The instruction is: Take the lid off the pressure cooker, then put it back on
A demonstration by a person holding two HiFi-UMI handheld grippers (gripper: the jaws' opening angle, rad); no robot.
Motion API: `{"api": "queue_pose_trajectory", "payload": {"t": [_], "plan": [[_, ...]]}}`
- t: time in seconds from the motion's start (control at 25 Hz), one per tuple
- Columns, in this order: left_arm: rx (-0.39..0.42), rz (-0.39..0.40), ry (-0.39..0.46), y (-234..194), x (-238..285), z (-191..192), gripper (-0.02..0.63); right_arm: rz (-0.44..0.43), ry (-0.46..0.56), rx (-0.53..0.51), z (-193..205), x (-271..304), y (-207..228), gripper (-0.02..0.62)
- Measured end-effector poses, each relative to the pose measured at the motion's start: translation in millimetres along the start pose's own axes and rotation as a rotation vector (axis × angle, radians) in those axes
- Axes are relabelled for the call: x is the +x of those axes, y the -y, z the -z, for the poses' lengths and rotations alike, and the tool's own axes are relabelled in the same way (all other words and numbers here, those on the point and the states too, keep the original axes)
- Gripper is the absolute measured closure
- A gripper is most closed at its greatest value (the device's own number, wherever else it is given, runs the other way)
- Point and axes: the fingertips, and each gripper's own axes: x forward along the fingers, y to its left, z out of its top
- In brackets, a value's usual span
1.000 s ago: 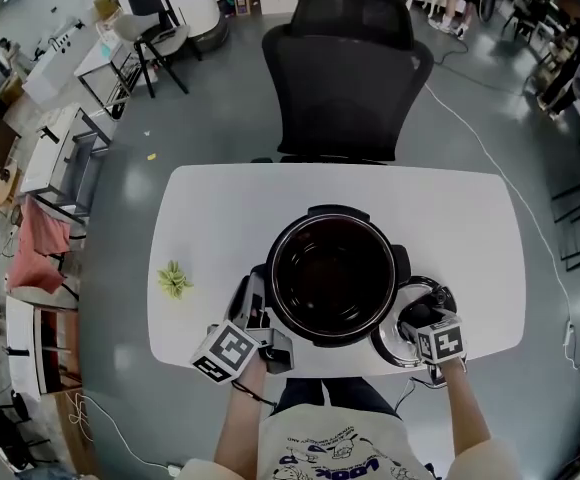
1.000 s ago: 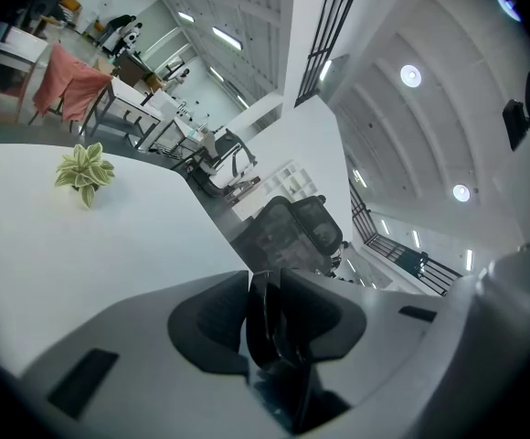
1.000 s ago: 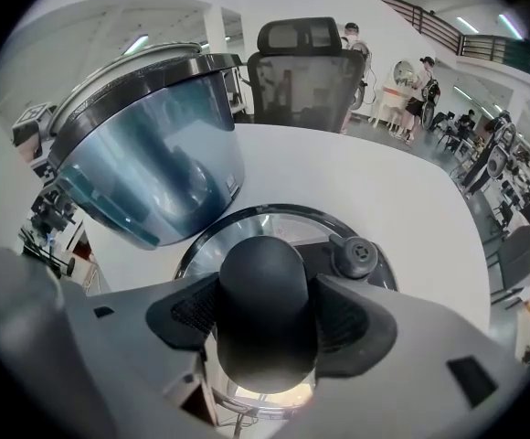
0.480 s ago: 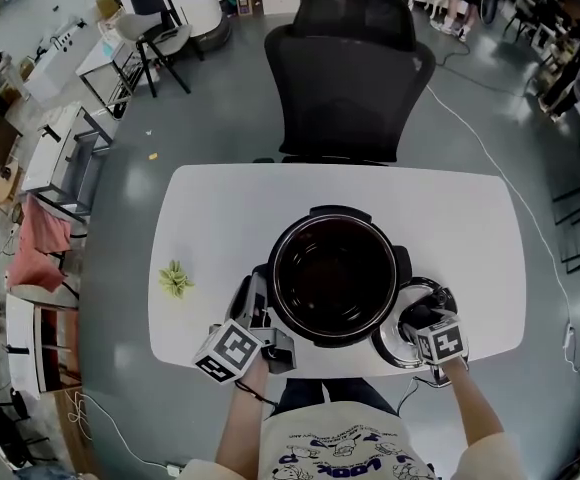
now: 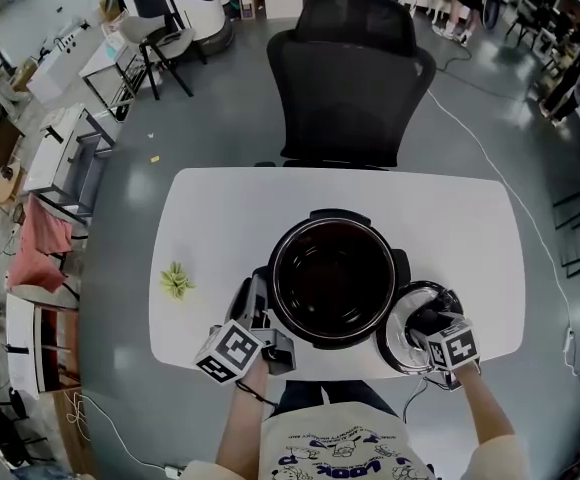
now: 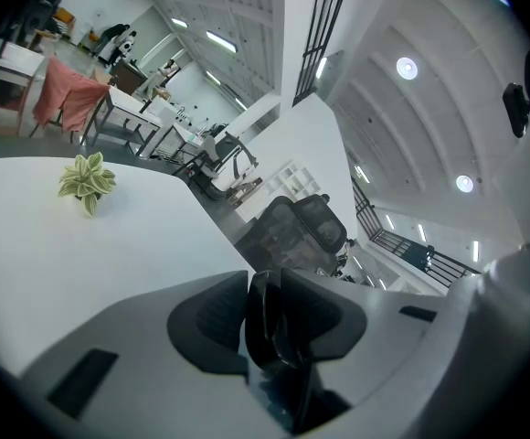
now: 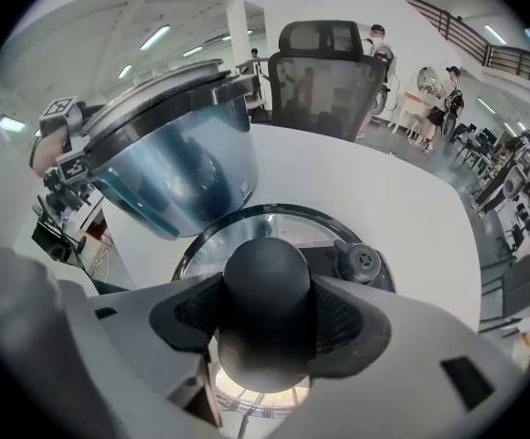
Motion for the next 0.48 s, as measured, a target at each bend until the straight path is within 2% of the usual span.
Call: {"api": "queue_pose_trajectory", "payload": {"t": [0.28,0.48], "plan": [[0.018,-0.010,0.017,1.6,-0.4,-2.1,0.482,-0.061,0.024,-0.052,-12.2,-50.5,-3.9,0.299],[0.021,-0.017,0.022,2.1,0.1,-2.4,0.480,-0.072,0.031,-0.100,-25.8,-90.4,-6.2,0.299]]}}
